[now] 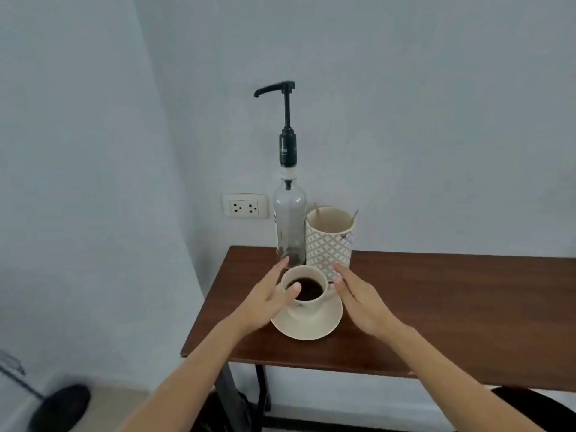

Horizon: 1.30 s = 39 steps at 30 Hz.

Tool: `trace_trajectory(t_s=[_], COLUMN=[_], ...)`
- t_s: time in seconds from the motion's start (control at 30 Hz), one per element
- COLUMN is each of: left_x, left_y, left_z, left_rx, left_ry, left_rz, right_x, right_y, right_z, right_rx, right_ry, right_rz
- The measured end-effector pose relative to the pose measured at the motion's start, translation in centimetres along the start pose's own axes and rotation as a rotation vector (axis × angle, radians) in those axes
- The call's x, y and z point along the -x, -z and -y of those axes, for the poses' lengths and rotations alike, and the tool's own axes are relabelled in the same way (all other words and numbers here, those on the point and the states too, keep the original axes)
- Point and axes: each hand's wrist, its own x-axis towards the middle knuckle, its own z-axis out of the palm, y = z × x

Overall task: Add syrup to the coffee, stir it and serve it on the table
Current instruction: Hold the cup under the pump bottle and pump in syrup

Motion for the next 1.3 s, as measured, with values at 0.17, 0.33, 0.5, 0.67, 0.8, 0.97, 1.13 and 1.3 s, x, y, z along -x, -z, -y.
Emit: trace_trajectory(t_s=[0.17,0.33,0.5,0.67,0.8,0.97,1.13,1.3], left_x=[-0.3,-1.0,-1.3,-1.7,-2.6,-4.9,-7.7,-9.3], left_y=[-2.6,-4.3,-3.7,-0.5,3.0,7.7,12.1,15.0], left_z=[1.2,1.4,0.9,-2.0,-5.8,-10.1,-13.2,-15.6], left_rx=[0.02,0.03,0.011,0.024,0.029,0.025,0.061,0.061], left_ry=[0.01,-0.091,-0.142,-0.185,-0.235,-0.238,-0.193,-0.169], left_rz=[-0.123,-0.301,-0.351,-0.379,-0.424,-0.502,-0.592,-0.639], right_x=[-0.8,-1.4,-1.5,-3.0,-5.5,-11.1,-17.7,-21.0], right_y=[-1.3,-1.6,-1.0,1.2,3.8,7.7,9.6,8.3], right_z=[0.1,0.2,1.4,5.3,10.1,17.2,23.3,25.3], right_rx=[-0.212,-0.233,-0.222,-0.143,-0.075,-0.22,-0.302,-0.488], right_ry=[-0.019,-0.018,0.01,0.124,0.247,0.332,0.307,0.322], right_rz=[-0.001,-0.031,-0.021,-0.042,-0.181,-0.484,-0.518,-0.425])
